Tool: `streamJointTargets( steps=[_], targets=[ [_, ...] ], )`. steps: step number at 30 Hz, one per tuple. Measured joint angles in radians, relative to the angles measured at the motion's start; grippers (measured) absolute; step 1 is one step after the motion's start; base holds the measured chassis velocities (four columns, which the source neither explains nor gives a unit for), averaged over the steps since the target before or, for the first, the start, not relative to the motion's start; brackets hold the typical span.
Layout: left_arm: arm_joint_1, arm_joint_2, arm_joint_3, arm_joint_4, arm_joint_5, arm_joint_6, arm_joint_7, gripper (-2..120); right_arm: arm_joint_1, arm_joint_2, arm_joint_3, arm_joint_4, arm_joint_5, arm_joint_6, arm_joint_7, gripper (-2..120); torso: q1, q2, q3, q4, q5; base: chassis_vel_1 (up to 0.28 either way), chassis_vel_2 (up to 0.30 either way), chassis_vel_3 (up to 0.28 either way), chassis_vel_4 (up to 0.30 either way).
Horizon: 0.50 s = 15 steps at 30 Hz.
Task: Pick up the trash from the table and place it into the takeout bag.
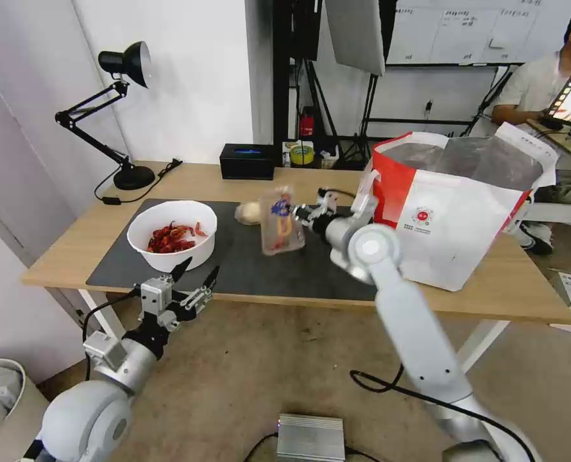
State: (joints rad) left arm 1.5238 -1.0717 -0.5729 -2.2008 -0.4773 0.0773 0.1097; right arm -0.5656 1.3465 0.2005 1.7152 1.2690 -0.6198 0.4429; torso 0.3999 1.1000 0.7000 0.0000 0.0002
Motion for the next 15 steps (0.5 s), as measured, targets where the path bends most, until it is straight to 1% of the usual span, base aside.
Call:
streamJointTargets(
  steps=[1,3,4,6,8,10,12,14,15],
  targets=[
    [-0.001,0.000,0.002,0.005,0.000,0.000,-0.001,91,0.009,-0.025,0.010,0.028,0.023,0.003,0.012,0,0.000,0.000,0.000,0.0000,-0.0001,0.000,0.000,0.000,0.000],
    [-0.006,0.003,0.006,0.015,0.000,0.000,-0.002,97,0.025,-0.065,0.022,0.058,0.044,0.014,0.024,0,0.000,0.000,0.000,-0.0002,-0.0001,0.000,0.000,0.000,0.000],
    [-0.006,0.003,0.006,0.015,0.000,0.000,-0.002,97,0.025,-0.065,0.022,0.058,0.044,0.014,0.024,0,0.000,0.000,0.000,-0.0002,-0.0001,0.000,0.000,0.000,0.000],
    [-0.013,0.015,0.009,0.033,-0.002,0.000,-0.003,99,0.046,-0.123,0.038,0.091,0.072,0.027,0.033,0,0.000,0.000,0.000,-0.0001,0.0000,0.000,0.000,0.000,0.000],
    [-0.014,0.017,0.010,0.037,-0.002,-0.001,-0.003,100,0.051,-0.136,0.043,0.098,0.078,0.030,0.034,0,0.000,0.000,0.000,-0.0001,0.0000,0.000,0.000,0.000,0.000],
    [-0.015,0.022,0.012,0.047,-0.004,-0.007,-0.004,100,0.067,-0.191,0.070,0.123,0.097,0.046,0.035,0,0.000,0.000,0.000,0.0000,0.0001,0.000,0.000,0.000,0.000],
    [-0.016,0.022,0.013,0.047,-0.005,-0.008,-0.004,100,0.069,-0.203,0.077,0.127,0.100,0.051,0.035,0,0.000,0.000,0.000,0.0001,0.0000,0.000,0.000,0.000,0.000],
    [-0.016,0.020,0.019,0.045,-0.005,-0.009,-0.005,100,0.077,-0.260,0.124,0.145,0.125,0.071,0.044,0,0.000,0.000,0.000,-0.0001,0.0001,0.000,0.000,0.000,0.000],
    [-0.016,0.020,0.019,0.045,-0.005,-0.009,-0.005,100,0.077,-0.260,0.124,0.145,0.125,0.071,0.044,0,0.000,0.000,0.000,-0.0001,0.0001,0.000,0.000,0.000,0.000]
  ],
)
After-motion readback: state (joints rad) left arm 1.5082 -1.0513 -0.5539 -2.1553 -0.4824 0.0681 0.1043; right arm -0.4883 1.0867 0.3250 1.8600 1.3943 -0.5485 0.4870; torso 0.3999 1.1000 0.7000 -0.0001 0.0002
